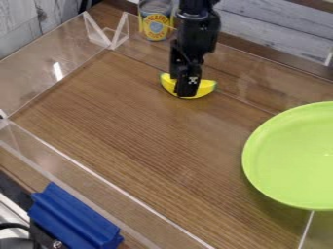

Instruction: Put the banana in the green plate

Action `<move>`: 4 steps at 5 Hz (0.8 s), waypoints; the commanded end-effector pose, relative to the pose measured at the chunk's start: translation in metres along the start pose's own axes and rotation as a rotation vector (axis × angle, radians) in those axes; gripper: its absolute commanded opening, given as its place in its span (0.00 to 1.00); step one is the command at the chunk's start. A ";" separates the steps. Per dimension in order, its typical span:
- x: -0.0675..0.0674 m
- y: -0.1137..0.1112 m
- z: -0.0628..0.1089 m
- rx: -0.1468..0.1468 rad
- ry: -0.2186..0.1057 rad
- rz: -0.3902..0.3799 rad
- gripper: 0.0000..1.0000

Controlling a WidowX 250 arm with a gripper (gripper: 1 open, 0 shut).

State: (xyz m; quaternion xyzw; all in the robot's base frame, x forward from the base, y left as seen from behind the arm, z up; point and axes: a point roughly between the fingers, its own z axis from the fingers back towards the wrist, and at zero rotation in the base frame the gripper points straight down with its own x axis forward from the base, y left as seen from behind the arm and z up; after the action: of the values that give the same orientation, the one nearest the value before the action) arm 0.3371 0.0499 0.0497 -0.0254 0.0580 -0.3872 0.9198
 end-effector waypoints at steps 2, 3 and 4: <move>0.004 0.016 0.011 0.054 -0.048 -0.004 1.00; 0.005 0.019 0.007 0.053 -0.052 -0.012 1.00; 0.005 0.020 0.002 0.048 -0.057 -0.017 1.00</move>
State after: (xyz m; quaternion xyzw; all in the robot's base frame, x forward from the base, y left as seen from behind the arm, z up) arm 0.3484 0.0547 0.0343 -0.0295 0.0448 -0.4001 0.9149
